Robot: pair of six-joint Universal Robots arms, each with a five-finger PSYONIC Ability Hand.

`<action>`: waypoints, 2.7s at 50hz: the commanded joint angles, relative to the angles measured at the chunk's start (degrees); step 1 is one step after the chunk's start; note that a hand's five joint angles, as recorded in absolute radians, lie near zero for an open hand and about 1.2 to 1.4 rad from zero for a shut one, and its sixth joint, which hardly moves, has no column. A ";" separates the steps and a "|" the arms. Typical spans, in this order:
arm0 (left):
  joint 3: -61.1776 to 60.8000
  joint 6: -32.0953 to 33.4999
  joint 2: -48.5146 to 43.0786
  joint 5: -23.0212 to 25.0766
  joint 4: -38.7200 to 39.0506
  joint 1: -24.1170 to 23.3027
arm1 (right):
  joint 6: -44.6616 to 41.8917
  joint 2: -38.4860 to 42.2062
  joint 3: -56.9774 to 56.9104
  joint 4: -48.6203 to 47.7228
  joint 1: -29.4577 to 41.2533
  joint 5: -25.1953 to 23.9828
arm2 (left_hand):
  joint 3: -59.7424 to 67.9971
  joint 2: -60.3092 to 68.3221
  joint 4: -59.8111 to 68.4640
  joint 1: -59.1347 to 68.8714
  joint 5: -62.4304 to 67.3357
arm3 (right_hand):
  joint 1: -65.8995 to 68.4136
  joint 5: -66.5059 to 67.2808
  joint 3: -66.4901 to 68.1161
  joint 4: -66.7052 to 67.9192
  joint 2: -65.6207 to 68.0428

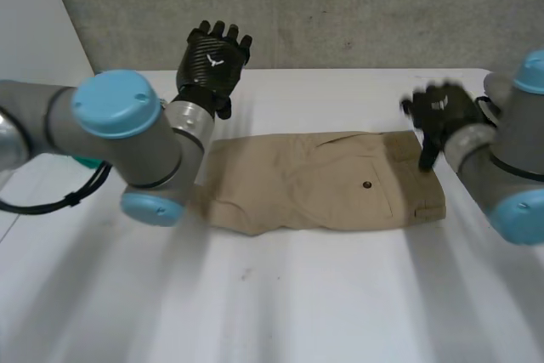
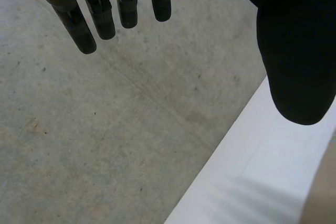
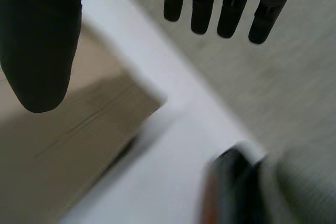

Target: Fold the laundry.

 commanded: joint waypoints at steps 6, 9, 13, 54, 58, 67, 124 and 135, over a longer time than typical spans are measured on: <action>-16.60 -6.54 9.47 0.58 0.25 -0.53 | 2.38 -1.04 14.63 -4.48 -5.28 -9.66 | -2.03 -1.95 -1.60 -0.87 -2.78 | 7.73 6.99 7.34 7.37 7.38; -16.96 -6.63 9.30 0.49 0.25 -0.97 | 2.20 2.29 14.99 -11.41 -5.19 -9.40 | -2.03 -1.95 -1.60 -0.87 -2.78 | 8.72 7.99 8.34 8.37 8.38; -17.14 -6.72 8.95 0.49 0.25 -1.41 | 0.89 5.64 14.11 -16.00 -5.28 -9.31 | -2.03 -1.95 -1.60 -0.87 -2.78 | 43.84 43.10 43.45 43.48 43.49; -23.30 -7.68 18.17 0.22 0.61 -0.01 | -23.67 -6.62 24.13 -32.63 16.70 -19.77 | -2.03 -1.95 -1.60 -0.87 -2.78 | -8.34 -9.07 -8.72 -8.69 -8.69; -19.17 -10.75 18.00 0.14 1.31 -0.62 | 3.67 -18.32 23.43 -31.85 11.79 -18.28 | -2.03 -1.95 -1.60 -0.87 -2.78 | -8.34 -9.07 -8.72 -8.69 -8.69; -7.84 -20.86 11.95 1.54 -2.11 -5.36 | 25.67 -17.13 14.91 -15.77 2.55 -14.76 | -1.98 -1.90 -1.55 -0.82 -2.73 | -8.34 -9.07 -8.72 -8.69 -8.69; 18.72 -24.65 7.63 36.17 -32.53 -2.82 | -1.32 -10.53 42.41 -37.18 7.38 -14.85 | -1.31 -1.23 -0.88 -0.15 -2.06 | -8.34 -9.07 -8.72 -8.69 -8.69; 16.17 -24.56 7.72 36.26 -32.26 -3.96 | -1.40 1.86 35.12 -49.06 9.22 -13.88 | -1.31 -1.23 -0.88 -0.15 -2.06 | -8.34 -9.07 -8.72 -8.69 -8.69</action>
